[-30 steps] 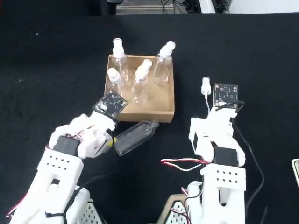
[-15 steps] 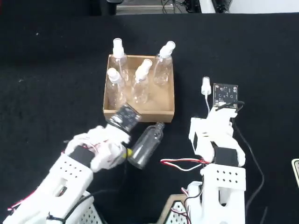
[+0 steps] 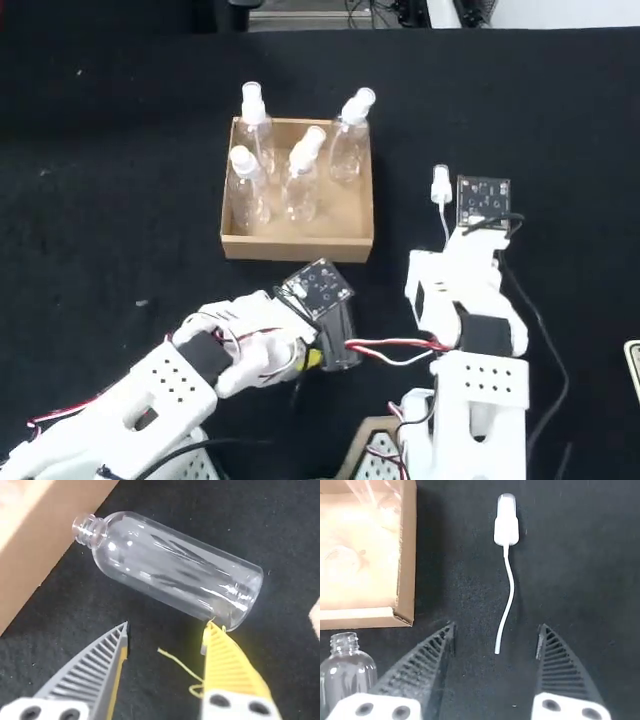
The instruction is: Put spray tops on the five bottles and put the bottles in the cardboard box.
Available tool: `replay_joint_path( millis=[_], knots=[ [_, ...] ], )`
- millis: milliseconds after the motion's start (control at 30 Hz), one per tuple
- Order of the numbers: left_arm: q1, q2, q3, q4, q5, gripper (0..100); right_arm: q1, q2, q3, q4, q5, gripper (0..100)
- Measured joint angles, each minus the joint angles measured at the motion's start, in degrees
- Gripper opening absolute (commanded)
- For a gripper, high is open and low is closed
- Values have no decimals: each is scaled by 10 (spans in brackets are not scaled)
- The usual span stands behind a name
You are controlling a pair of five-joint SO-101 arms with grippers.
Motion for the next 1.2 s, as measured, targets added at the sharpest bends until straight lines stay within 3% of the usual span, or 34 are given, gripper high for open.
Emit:
replay_joint_path(
  millis=[133, 267, 400, 533, 667, 900, 1200],
  knots=[
    [-5, 0, -40, 52, 0, 224, 0, 0, -95, 98, 53, 226],
    [-59, -10, -100, 147, 0, 224, -1, 0, -154, 169, 91, 226],
    [-132, -64, -105, 175, 1, 224, 16, 0, -156, 149, 113, 226],
    [-149, -142, -53, 174, 1, 224, 33, 33, -156, 61, 98, 226],
    [-150, -237, 4, 174, 0, 225, 33, 143, -172, 18, 94, 227],
    [-152, -399, 63, 199, 0, 224, 33, 419, -345, 11, 94, 227],
    [-200, -434, 94, 203, 31, 226, 33, 710, -576, 11, 94, 227]
  ],
)
